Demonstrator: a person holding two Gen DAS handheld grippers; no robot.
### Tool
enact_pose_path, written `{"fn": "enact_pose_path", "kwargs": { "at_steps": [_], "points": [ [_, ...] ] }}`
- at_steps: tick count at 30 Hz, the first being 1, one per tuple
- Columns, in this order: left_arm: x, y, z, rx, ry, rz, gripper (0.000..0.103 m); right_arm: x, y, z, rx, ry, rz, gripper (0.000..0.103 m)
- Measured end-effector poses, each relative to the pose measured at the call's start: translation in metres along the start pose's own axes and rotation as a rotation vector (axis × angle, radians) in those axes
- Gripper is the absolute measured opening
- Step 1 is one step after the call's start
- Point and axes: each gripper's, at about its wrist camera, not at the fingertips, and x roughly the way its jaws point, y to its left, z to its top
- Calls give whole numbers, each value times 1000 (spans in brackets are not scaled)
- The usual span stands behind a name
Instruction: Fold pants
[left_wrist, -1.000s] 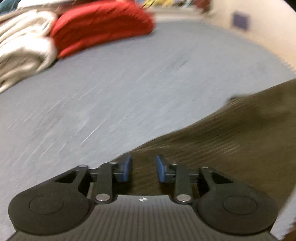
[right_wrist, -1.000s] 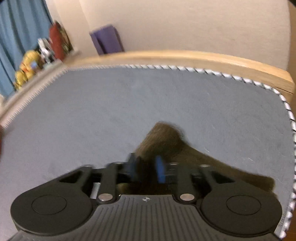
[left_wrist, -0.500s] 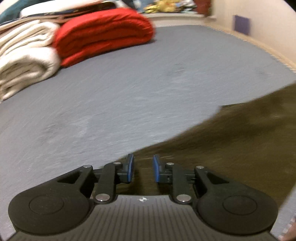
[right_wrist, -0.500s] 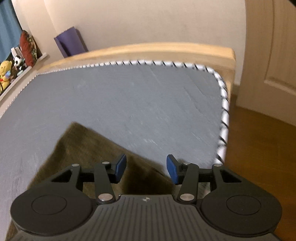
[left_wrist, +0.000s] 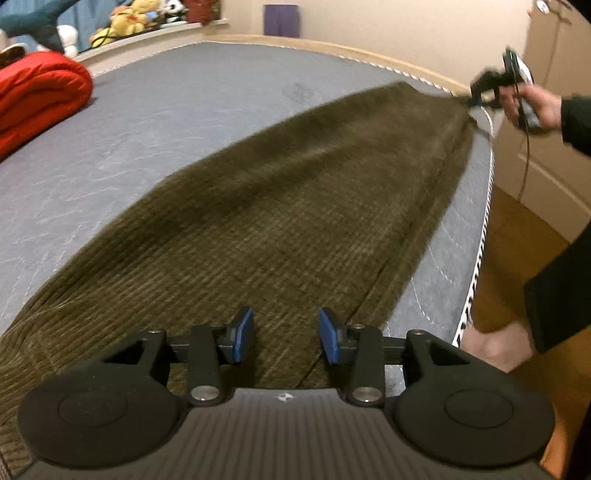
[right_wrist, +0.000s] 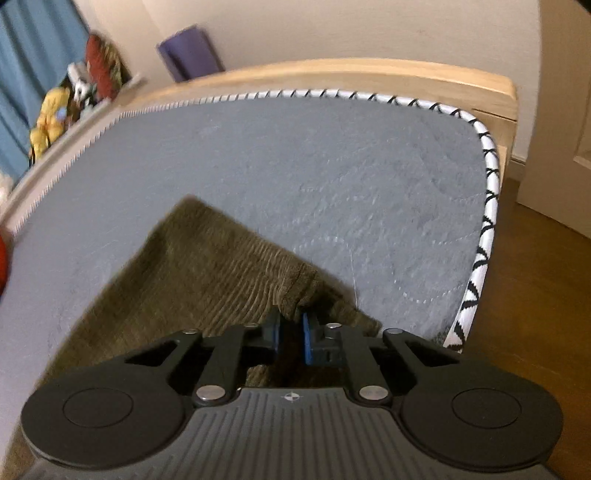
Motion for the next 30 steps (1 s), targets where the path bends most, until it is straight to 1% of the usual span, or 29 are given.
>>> {"fn": "enact_pose_path", "kwargs": {
  "at_steps": [2,4,7,10,13,16,17,18,20,21,23,24,27,28,30],
  "points": [
    [4,-4,-1,8,5,-14,44,-13,1,6,34,-33,5,9],
    [9,-8,-1,16,20,-17,44,-23,-1,7,64,-46,0,9],
    [10,-6,-5,41,37,-25,44,-25,-14,6,133,3,-53,9],
    [13,-6,-7,56,55,-46,44,-19,-33,2,201,43,-67,9],
    [10,-5,-8,78,59,-46,43,-14,-34,-1,178,46,-61,9],
    [14,-9,-10,115,55,-36,43,-13,-21,-3,75,36,-61,9],
    [15,-10,-10,121,54,-34,41,-13,-19,-4,57,34,-61,9],
    [16,-10,-10,121,51,-32,30,-12,-18,-4,47,34,-58,9],
    [14,-12,-9,137,51,-39,16,-12,-17,-3,36,36,-53,10],
    [11,-15,-8,165,53,-38,5,-13,-17,-4,34,35,-51,10],
    [-3,-18,-3,226,42,-54,5,-14,-18,-3,38,36,-46,10],
    [-10,-18,1,233,31,-64,4,-15,-20,-1,49,34,-40,10],
    [-31,-4,7,191,6,-127,3,-21,-24,5,91,22,-5,9],
    [-32,-1,6,183,12,-152,3,-23,-24,7,95,22,0,9],
    [-19,1,0,154,69,-175,4,-22,-24,7,82,41,-23,9]
  ]
}}
